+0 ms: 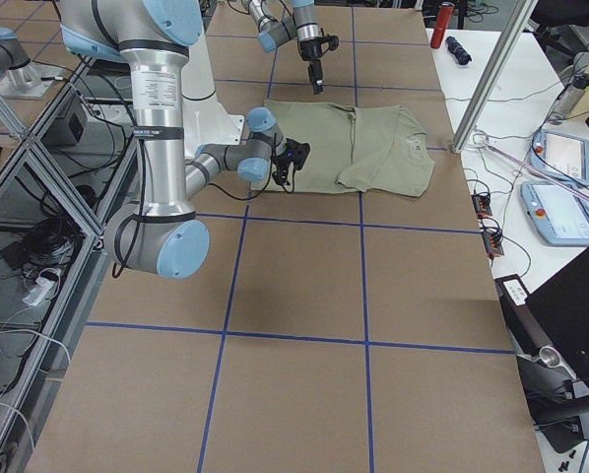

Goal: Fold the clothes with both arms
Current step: 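Move both grippers to the hem corners nearest the robot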

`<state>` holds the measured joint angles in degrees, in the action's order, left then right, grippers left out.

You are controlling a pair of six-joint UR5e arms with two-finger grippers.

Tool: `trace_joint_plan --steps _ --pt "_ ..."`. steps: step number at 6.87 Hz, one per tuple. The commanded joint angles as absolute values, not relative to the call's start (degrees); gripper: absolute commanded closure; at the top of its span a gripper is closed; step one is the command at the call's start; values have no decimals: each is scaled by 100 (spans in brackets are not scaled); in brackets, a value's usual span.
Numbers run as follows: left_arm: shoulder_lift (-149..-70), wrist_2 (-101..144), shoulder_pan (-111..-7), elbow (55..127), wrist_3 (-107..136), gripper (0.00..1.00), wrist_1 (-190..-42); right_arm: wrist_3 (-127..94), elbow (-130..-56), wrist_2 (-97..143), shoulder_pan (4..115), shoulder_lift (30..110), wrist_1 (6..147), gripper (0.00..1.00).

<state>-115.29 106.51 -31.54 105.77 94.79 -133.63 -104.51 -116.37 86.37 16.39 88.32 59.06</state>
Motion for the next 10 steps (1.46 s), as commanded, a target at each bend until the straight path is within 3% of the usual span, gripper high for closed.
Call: trace_joint_plan --steps 1,3,6,8,10 --pt "-10997 10749 -3182 10810 9466 21 -13368 -11450 -12084 7335 217 9008 6756 2" --pt "-10951 10749 -3182 10793 9518 20 -13359 -11672 -12050 7031 -123 9332 6776 4" --pt "-10951 10740 -3173 10802 9536 19 -13368 -11672 -11953 7005 -114 9343 6776 24" --pt "-10951 10723 -3182 10802 9536 18 -13359 -11672 -11971 7005 -97 9343 6776 58" --pt "-10881 10723 -3182 10802 9536 17 -13359 -11672 -11962 7005 -79 9343 6776 99"
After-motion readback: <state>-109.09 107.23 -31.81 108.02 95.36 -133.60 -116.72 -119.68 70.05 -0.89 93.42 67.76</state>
